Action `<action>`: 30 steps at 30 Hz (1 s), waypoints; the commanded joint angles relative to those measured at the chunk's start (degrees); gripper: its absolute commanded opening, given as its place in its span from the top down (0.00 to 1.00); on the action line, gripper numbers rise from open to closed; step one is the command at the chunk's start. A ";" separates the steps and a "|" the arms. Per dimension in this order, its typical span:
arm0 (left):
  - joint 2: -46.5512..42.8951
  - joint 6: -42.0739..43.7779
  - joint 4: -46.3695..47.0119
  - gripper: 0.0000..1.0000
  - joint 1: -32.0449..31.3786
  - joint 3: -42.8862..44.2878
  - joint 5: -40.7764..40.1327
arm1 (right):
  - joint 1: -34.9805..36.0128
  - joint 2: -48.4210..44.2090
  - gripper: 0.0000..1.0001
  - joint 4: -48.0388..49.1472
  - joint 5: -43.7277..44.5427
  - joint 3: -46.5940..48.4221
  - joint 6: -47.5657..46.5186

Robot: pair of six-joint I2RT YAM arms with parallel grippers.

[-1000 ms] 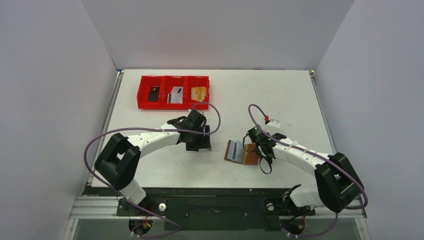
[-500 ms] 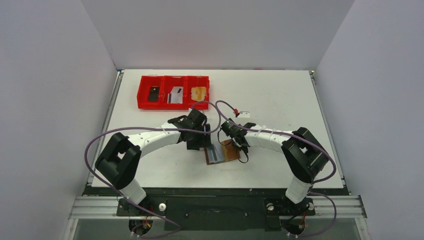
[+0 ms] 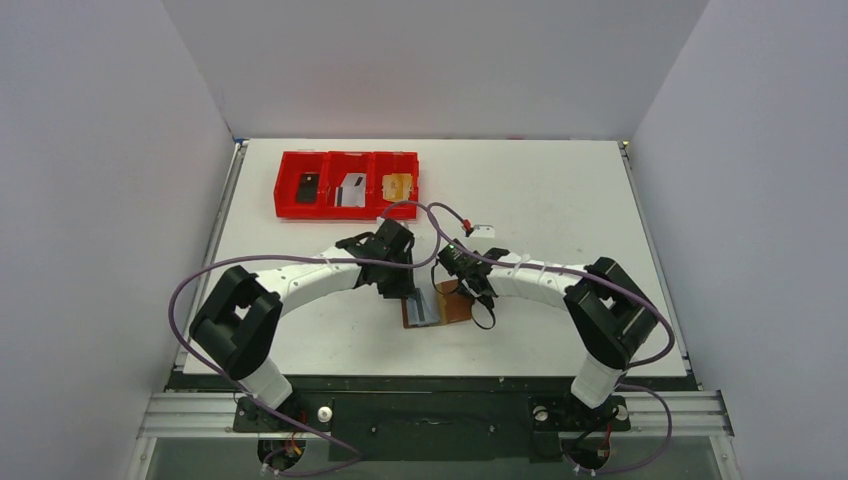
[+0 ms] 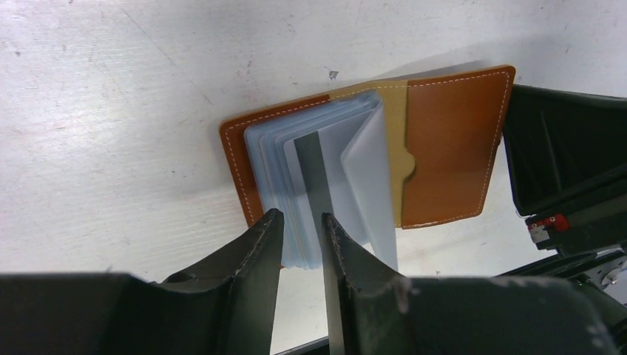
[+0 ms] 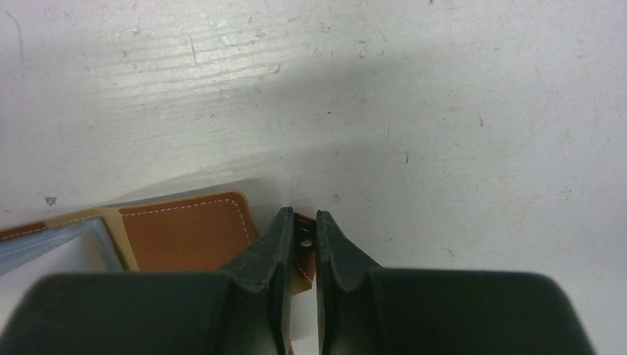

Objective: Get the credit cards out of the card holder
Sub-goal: Open the card holder at the center of the board.

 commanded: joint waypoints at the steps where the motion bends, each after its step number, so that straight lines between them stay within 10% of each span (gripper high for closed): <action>1: 0.44 0.71 2.83 0.78 -1.13 1.92 1.01 | 0.63 -5.11 0.91 1.10 -1.18 -0.74 1.26; 16: 4.83 0.59 5.11 0.84 -3.55 5.69 3.95 | -0.82 -13.34 0.49 -0.98 -1.84 1.86 0.08; 30: 10.94 -1.41 9.10 0.84 -6.42 10.34 6.82 | -2.63 -25.20 0.46 -5.44 -1.11 0.39 0.71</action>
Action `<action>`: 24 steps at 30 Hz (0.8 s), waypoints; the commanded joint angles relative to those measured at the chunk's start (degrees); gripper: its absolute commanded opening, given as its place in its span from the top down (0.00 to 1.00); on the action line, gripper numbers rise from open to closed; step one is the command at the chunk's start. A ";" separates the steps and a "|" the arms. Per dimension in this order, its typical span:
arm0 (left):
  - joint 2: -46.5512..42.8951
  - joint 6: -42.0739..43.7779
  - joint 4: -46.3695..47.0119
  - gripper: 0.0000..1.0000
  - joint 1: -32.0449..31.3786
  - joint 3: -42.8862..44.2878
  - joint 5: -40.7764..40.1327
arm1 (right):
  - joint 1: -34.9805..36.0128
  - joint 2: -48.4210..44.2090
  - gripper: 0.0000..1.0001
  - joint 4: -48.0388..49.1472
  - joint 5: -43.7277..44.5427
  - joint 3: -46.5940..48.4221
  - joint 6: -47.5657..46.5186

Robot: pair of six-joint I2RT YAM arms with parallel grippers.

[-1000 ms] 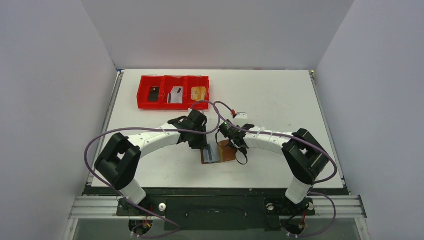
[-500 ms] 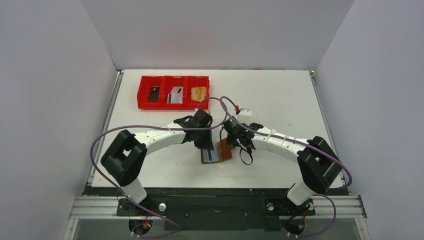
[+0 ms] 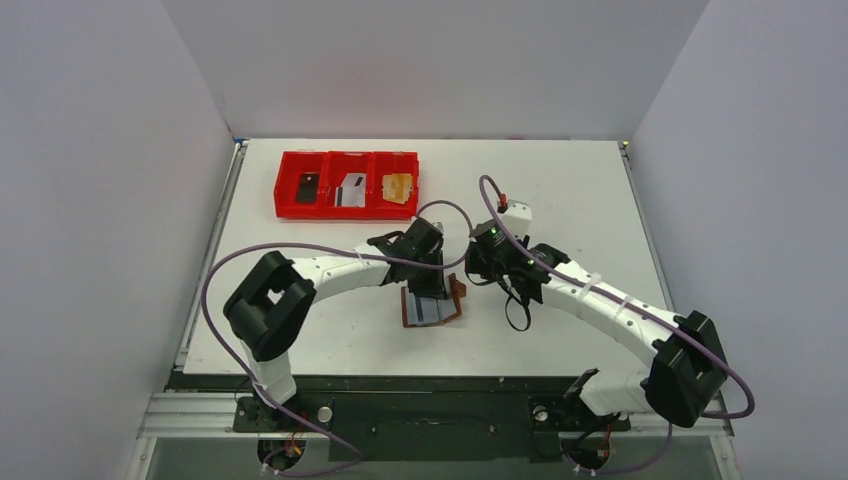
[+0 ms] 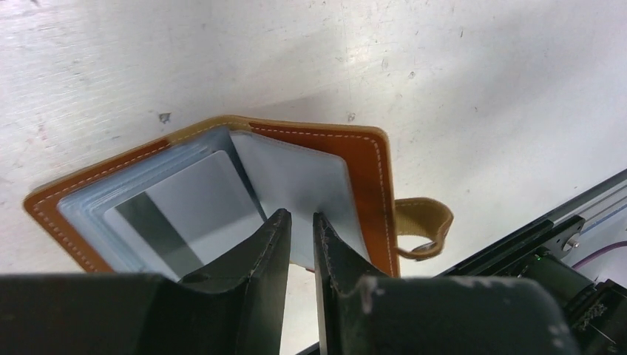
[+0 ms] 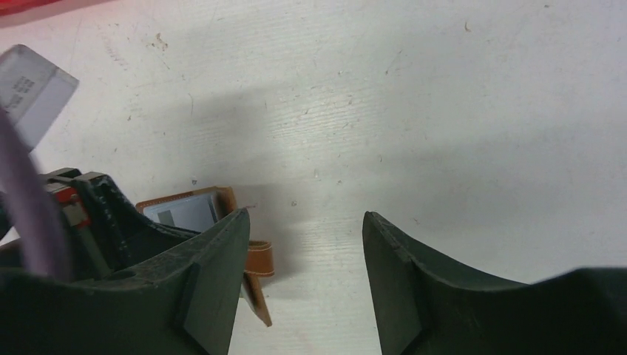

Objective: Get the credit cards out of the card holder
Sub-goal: Open the card holder at the center of the board.

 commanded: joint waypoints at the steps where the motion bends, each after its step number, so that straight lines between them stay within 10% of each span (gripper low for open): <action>1: 2.68 -0.89 3.46 0.84 -1.06 3.00 1.72 | -0.18 -3.58 0.47 -0.85 0.78 0.32 0.47; 24: 6.23 -0.48 2.00 0.76 -1.49 5.22 0.02 | -5.98 -18.47 0.50 17.55 -12.70 -17.97 6.14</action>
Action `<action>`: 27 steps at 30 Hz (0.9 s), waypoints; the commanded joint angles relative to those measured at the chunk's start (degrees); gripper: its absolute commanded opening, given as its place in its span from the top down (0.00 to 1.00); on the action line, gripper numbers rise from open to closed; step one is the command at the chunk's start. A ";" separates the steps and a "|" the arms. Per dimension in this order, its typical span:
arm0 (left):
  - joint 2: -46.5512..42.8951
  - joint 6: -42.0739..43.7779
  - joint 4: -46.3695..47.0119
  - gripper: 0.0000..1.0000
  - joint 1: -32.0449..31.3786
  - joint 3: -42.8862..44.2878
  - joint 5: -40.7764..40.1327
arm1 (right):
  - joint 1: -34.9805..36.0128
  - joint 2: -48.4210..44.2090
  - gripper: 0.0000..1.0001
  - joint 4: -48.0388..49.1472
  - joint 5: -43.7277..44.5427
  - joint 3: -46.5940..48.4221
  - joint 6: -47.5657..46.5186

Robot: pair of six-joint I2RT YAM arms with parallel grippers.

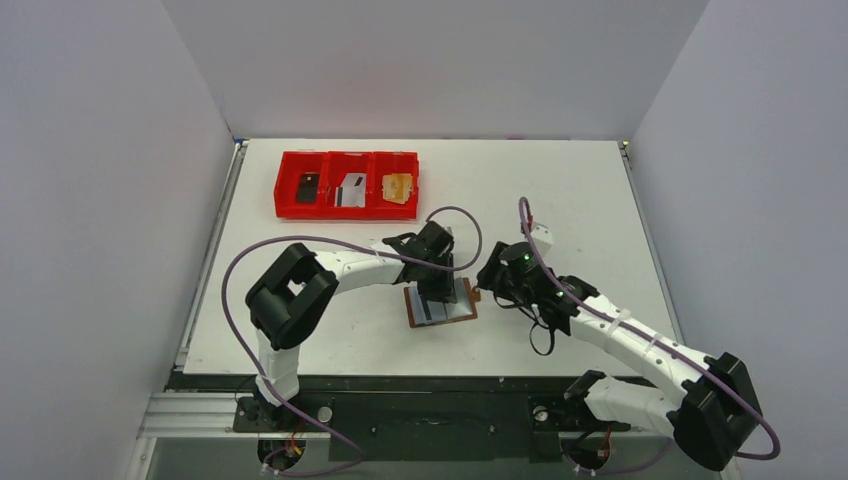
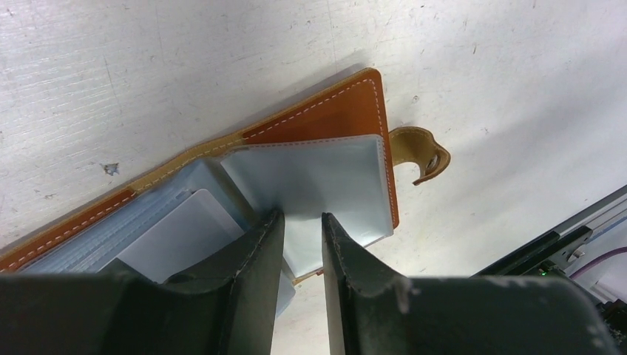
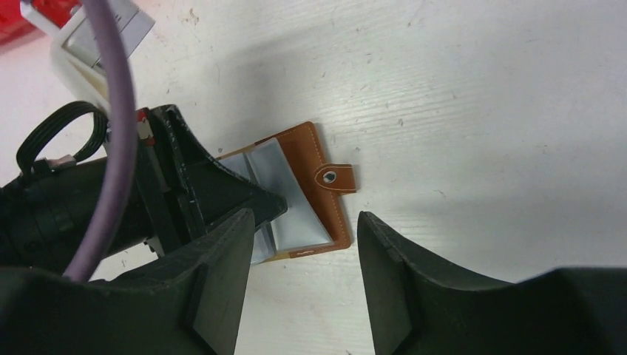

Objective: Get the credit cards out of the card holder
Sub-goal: Open the card holder at the center of the board.

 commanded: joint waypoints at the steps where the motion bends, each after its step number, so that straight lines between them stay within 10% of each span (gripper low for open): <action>1: -2.32 0.75 0.04 0.76 -0.19 1.23 -1.41 | -4.02 -6.95 0.51 9.65 -5.24 -4.94 2.84; 27: -10.25 1.84 -1.97 0.69 5.13 -1.66 -2.79 | 3.22 1.49 0.74 22.82 -18.82 -4.50 0.35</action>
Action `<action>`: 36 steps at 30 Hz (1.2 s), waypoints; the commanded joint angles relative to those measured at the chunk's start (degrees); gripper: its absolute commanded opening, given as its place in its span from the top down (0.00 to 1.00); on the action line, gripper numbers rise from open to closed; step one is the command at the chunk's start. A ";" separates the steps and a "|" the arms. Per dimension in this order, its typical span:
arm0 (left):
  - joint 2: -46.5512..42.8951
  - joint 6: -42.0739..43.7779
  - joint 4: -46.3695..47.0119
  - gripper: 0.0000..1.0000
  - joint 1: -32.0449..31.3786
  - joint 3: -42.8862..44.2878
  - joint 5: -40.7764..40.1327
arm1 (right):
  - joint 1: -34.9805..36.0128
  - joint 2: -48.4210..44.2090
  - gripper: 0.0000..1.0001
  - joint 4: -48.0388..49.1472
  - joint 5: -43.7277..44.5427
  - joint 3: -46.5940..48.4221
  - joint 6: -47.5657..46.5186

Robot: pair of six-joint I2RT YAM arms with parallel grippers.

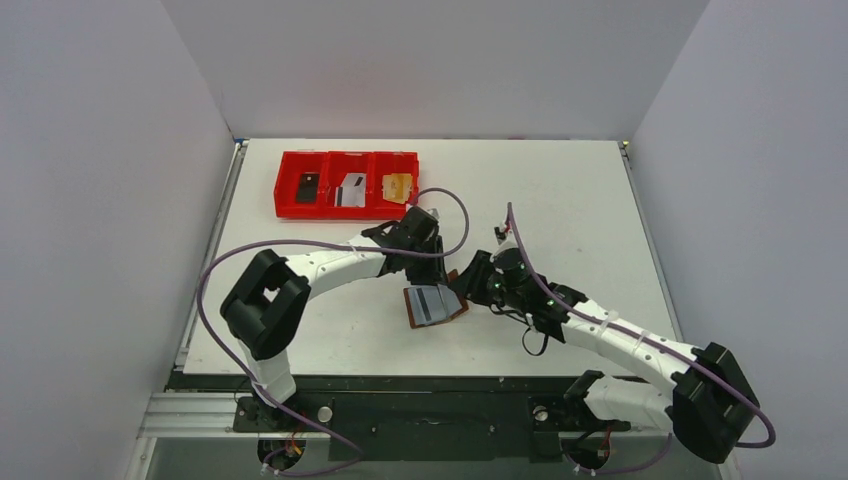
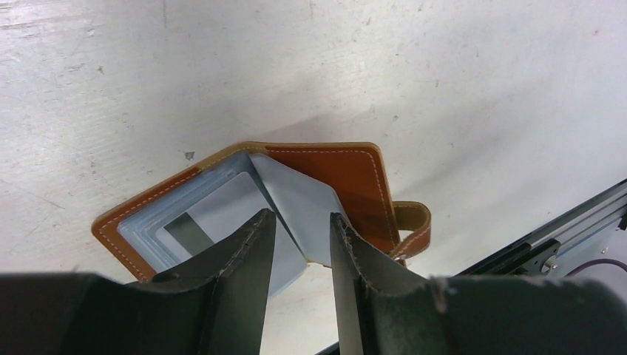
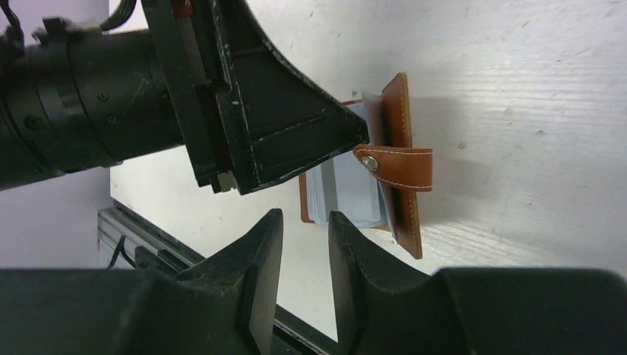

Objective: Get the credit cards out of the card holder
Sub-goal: Open the card holder at the center of the board, then remove the credit card from the card holder.

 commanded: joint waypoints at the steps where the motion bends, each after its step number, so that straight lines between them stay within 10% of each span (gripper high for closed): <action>1: -3.57 0.39 -0.23 0.69 2.03 -1.25 -0.25 | 2.60 3.84 0.75 4.49 -0.85 3.61 -1.54; 36: -11.49 -0.34 0.80 0.69 10.54 -13.88 1.44 | 9.05 30.69 0.84 -7.92 4.19 21.30 -9.92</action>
